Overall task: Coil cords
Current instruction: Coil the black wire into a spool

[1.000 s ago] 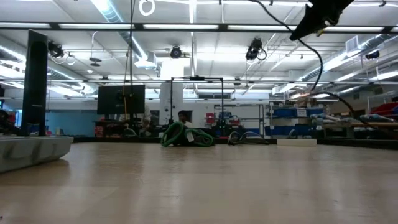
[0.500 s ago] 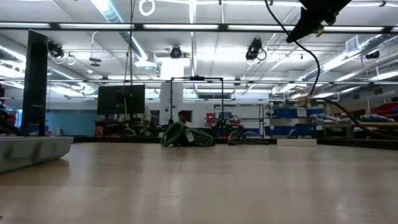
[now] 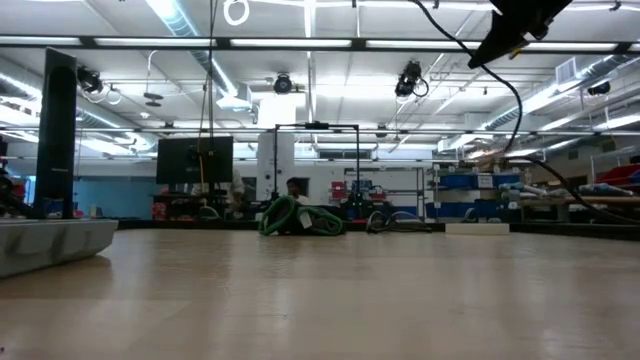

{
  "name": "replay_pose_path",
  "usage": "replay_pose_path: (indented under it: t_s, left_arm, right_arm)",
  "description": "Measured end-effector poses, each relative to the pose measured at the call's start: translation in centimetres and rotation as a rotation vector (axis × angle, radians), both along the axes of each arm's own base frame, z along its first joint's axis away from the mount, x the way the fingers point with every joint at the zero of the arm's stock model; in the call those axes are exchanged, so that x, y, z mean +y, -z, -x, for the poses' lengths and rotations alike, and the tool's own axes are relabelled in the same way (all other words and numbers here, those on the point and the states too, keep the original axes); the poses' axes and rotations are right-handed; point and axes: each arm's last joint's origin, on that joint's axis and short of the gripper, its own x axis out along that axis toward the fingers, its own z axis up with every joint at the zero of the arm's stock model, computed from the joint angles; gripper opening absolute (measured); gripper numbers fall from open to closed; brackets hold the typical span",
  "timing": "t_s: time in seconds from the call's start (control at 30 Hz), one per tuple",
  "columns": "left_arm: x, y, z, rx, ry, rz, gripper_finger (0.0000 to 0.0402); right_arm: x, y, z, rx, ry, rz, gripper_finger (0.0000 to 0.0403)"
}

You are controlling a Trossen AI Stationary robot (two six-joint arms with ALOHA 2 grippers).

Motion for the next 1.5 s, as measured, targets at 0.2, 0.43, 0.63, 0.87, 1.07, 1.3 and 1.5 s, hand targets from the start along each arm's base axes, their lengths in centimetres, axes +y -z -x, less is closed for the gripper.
replay_pose_path:
  t_s: [0.2, 0.43, 0.63, 0.87, 1.07, 1.3, 1.5]
  left_arm:
    - [1.2, 1.5, -0.2, 0.159, -0.211, -0.053, 0.0000]
    - [3.0, 2.7, -0.5, 0.266, -0.315, -0.084, 0.0000]
    - [4.6, 3.4, -0.8, 0.338, -0.383, -0.110, 0.0000]
    - [7.0, 4.1, -1.0, 0.409, -0.476, -0.125, 0.0000]
    - [9.4, 4.5, -1.2, 0.435, -0.542, -0.093, 0.0000]
    - [11.2, 4.6, -1.5, 0.449, -0.558, -0.075, 0.0000]
    - [12.8, 5.0, -1.3, 0.505, -0.602, -0.081, 0.0000]
  right_arm:
    - [0.3, -0.3, 1.3, -0.026, 0.005, -0.010, 0.0001]
    - [1.0, -0.5, 1.8, -0.060, -0.016, 0.008, 0.0001]
    - [1.7, -0.5, 1.8, -0.075, -0.051, -0.001, 0.0001]
    - [3.1, -0.9, 1.5, -0.145, -0.126, -0.025, 0.0001]
    - [4.8, -1.3, 0.6, -0.199, -0.223, -0.035, 0.0001]
    - [7.1, -1.3, -1.1, -0.230, -0.321, -0.012, 0.0001]
    - [8.9, -1.7, -2.9, -0.299, -0.396, 0.024, 0.0001]
